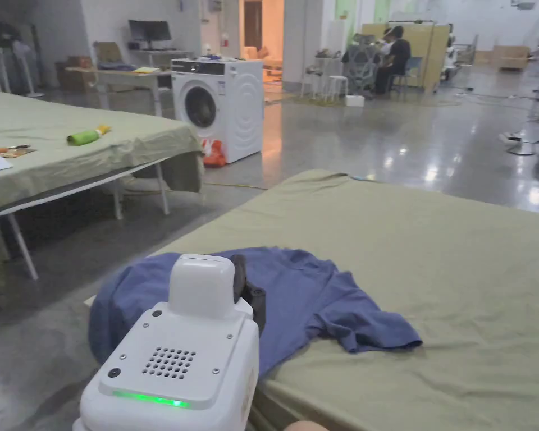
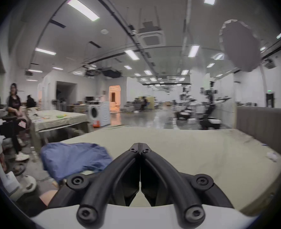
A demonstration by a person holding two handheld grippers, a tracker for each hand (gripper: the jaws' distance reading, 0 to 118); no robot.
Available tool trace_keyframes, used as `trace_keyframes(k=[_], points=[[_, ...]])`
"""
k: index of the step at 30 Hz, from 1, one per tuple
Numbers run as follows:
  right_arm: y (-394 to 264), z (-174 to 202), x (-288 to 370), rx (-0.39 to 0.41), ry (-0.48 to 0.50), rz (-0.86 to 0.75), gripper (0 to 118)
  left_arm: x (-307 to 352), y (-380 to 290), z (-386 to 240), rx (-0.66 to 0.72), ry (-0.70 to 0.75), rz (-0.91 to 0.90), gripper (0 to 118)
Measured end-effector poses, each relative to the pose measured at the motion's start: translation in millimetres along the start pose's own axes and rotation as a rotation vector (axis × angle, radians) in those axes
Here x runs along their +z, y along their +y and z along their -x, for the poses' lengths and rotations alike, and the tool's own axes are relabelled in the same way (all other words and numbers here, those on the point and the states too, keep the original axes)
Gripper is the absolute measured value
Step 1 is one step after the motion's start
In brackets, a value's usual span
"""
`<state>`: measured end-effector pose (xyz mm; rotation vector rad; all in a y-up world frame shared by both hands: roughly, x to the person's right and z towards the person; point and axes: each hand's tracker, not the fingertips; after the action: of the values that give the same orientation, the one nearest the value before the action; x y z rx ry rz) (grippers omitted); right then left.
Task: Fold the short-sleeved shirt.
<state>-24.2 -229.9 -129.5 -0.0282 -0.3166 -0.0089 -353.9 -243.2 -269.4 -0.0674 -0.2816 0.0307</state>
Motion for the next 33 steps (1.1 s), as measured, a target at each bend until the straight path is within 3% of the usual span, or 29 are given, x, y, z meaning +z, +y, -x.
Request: trace_keyframes(k=[3,6,9,13,16,20,24,25,26,27,29,30,33], points=[[-9,40,-32,-0.021,0.159,0.028,3,2,-11,37,0.018,0.119,0.043,0],[-18,68,-56,0.019,0.242,0.045,3,2,-28,60,-0.003,0.190,0.092,0],[-25,74,-73,-0.011,0.286,0.079,3,-14,-44,68,0.029,0.192,0.145,0],[-36,56,-88,0.024,0.268,0.110,3,-60,-60,62,0.062,0.108,0.247,0],[-46,29,-98,0.034,0.226,0.145,3,-122,-49,52,0.071,-0.032,0.287,0],[-60,-12,-117,-0.031,0.148,0.221,3,-249,-29,30,0.102,-0.173,0.433,0],[-74,-41,-133,-0.047,0.082,0.274,3,-371,-32,-10,-0.025,-0.260,0.575,0],[-76,-46,-136,-0.046,0.071,0.284,3,-395,-36,-20,-0.034,-0.248,0.616,18],[-79,-51,-139,-0.041,0.063,0.295,3,-413,-43,-34,-0.020,-0.290,0.693,74],[-81,-54,-142,-0.035,0.055,0.302,3,-433,-51,-43,0.025,-0.376,0.783,118],[-86,-59,-146,-0.032,0.048,0.313,3,-460,-72,-58,0.196,-0.515,0.918,118],[-88,-62,-148,-0.034,0.048,0.318,3,-465,-84,-69,0.208,-0.522,1.000,118],[-93,-66,-147,-0.046,0.046,0.325,3,-484,-104,-97,0.062,-0.383,0.935,118]])
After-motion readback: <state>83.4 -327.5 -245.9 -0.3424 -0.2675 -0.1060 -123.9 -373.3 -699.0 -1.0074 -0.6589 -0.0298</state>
